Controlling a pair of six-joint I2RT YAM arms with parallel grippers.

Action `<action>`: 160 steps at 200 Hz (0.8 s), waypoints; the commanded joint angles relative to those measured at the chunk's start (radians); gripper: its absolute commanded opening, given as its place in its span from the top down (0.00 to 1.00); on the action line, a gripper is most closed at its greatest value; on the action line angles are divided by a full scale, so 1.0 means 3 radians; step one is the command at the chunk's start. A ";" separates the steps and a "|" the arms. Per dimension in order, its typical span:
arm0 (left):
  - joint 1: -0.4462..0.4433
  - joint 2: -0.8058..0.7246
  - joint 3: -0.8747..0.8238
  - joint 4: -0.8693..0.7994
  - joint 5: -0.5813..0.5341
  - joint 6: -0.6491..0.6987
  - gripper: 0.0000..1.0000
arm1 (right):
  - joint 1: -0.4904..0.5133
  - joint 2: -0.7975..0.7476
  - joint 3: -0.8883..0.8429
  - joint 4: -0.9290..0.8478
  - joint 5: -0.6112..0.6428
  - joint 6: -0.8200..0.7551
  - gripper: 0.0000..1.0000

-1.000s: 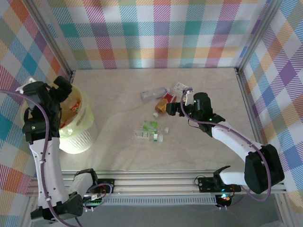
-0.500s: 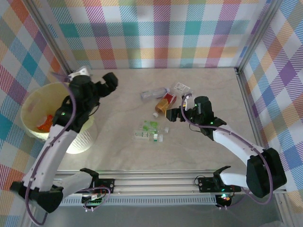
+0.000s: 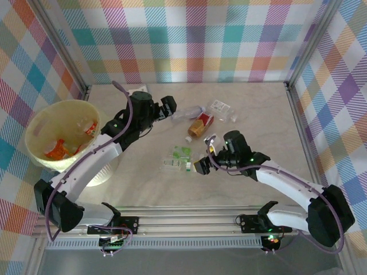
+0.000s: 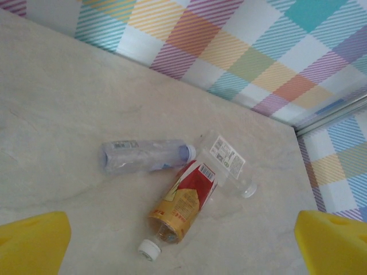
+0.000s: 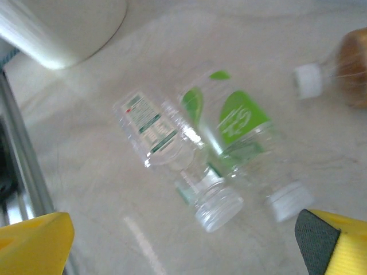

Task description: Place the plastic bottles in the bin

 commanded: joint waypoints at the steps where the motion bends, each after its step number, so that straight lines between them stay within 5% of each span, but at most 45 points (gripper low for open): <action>1: -0.0022 -0.0025 -0.0012 0.0156 -0.0006 -0.0055 0.00 | 0.0152 0.0159 0.0060 -0.0113 -0.0205 -0.0370 0.00; 67: -0.0022 -0.0152 -0.0127 -0.0067 -0.0398 -0.0049 0.00 | 0.0601 0.1107 0.0586 -0.0135 0.0233 -0.1028 0.04; 160: -0.0016 -0.0057 -0.0187 -0.0138 -0.0492 -0.0057 0.00 | 0.0729 0.2078 0.1184 -0.0396 0.0758 -0.1587 0.11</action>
